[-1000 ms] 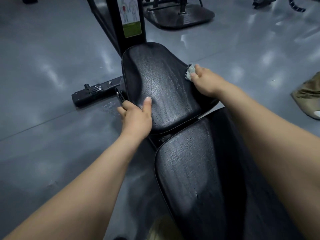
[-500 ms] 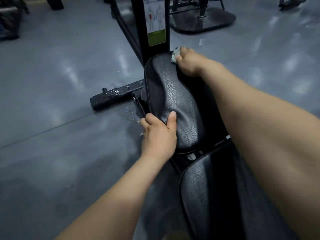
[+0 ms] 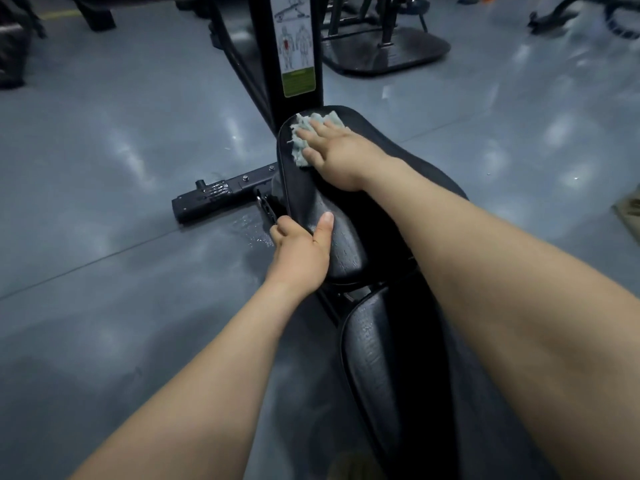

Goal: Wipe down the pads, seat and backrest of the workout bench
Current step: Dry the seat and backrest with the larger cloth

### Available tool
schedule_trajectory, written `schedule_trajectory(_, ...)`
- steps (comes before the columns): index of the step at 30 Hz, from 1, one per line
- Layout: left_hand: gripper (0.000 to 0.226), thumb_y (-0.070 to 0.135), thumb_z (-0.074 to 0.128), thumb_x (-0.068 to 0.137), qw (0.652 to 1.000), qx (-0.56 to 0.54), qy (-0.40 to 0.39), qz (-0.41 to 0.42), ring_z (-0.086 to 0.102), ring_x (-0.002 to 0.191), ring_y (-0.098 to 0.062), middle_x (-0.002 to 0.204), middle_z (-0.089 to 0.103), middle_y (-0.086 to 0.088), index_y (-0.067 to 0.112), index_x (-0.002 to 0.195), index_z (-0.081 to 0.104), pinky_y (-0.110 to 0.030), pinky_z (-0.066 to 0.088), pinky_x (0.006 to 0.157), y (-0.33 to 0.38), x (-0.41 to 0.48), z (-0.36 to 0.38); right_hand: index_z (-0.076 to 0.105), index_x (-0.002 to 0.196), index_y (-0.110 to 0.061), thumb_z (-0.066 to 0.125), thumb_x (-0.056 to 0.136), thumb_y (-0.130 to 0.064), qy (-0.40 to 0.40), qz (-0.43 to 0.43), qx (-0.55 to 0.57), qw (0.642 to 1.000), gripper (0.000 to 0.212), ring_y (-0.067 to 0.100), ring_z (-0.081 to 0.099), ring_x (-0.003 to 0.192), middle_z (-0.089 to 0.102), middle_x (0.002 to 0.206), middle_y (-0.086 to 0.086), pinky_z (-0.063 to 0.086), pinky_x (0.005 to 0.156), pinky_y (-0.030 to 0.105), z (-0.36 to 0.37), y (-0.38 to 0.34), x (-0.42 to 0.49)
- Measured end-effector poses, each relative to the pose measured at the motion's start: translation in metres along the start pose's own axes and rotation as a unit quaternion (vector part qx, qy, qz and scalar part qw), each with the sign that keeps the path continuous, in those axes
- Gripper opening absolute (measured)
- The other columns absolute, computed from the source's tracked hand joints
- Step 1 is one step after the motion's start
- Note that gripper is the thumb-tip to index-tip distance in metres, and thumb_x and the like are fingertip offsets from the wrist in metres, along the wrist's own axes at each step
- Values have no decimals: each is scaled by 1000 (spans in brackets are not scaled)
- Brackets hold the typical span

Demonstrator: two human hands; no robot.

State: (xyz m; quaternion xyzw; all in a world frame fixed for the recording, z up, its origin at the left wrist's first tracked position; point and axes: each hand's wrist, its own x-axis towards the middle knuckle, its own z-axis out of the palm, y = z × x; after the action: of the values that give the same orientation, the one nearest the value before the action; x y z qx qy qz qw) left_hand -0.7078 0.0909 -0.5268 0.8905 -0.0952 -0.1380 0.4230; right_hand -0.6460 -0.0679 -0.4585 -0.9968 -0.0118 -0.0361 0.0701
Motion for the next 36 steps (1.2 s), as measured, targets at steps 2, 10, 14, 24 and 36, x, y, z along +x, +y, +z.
schedule_trajectory(2,70,58,41,99,1000,-8,0,-4,36,138,-39,148,26,-21,-1,134,29,-41,29,114,3,-4,-2,17,161,-19,26,110,-33,-7,34,18,999,54,20,-3,156,5,169,7,6,124,40,-1,7,-17)
schedule_trajectory(10,79,60,41,99,999,-7,6,-30,30,143,-34,154,23,-20,-2,145,25,-35,24,114,10,-14,-9,18,161,-15,29,110,-32,-10,60,30,998,54,21,-3,156,5,169,6,5,126,42,11,16,-103)
schedule_trajectory(14,81,62,47,96,999,-3,12,-36,35,140,-36,152,31,-21,1,147,30,-38,28,114,5,-22,-16,21,160,-14,32,109,-32,1,63,30,998,55,24,2,156,10,168,10,6,126,41,24,17,-140)
schedule_trajectory(24,49,31,58,89,997,56,10,49,47,123,-36,134,38,-13,13,132,41,-45,37,112,7,-69,-26,69,129,-20,67,95,-21,77,42,189,978,34,12,61,123,68,131,0,41,112,28,7,3,-219)
schedule_trajectory(36,26,28,53,87,982,111,-43,144,57,106,-23,107,63,-2,20,111,55,-31,44,93,21,-104,-13,59,115,-19,61,93,-24,180,275,183,927,23,18,53,103,50,106,-4,32,82,22,-14,22,-273)
